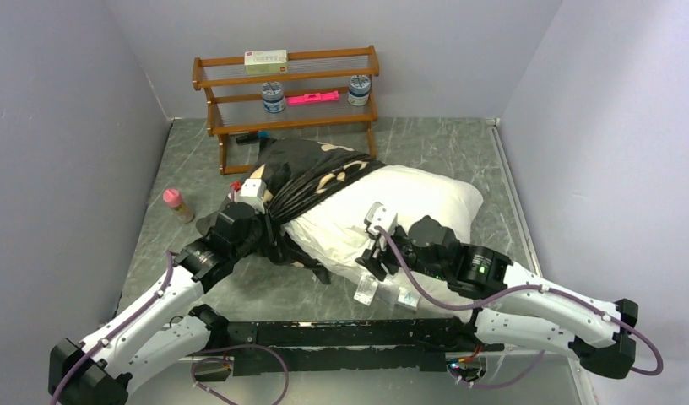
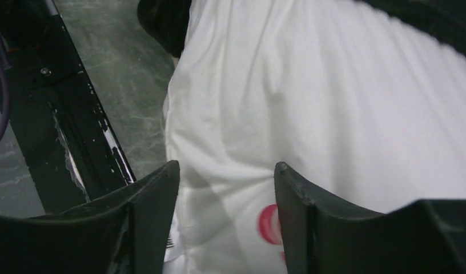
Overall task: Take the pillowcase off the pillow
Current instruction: Remove the pillow from the pillowcase.
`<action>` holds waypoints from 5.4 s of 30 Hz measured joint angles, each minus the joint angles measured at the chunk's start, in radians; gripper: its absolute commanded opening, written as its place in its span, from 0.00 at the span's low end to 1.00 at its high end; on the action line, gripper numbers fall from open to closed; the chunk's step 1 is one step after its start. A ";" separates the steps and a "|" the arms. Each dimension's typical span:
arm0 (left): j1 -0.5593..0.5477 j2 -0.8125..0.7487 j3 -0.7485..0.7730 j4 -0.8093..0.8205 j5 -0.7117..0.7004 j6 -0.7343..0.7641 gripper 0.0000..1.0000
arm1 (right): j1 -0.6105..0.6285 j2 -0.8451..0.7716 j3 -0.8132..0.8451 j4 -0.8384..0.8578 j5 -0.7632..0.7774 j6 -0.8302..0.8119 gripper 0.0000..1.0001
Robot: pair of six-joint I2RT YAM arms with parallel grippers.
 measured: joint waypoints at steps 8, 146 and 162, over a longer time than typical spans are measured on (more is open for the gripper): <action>0.006 0.004 0.000 -0.068 -0.071 0.042 0.38 | -0.027 0.178 0.225 -0.077 -0.009 -0.002 0.83; -0.046 0.291 0.591 -0.050 -0.156 0.494 0.05 | -0.451 0.357 0.529 -0.256 -0.303 -0.059 0.00; -0.002 0.209 0.465 -0.016 -0.334 0.481 0.10 | -0.460 0.161 0.328 -0.119 -0.278 -0.084 0.00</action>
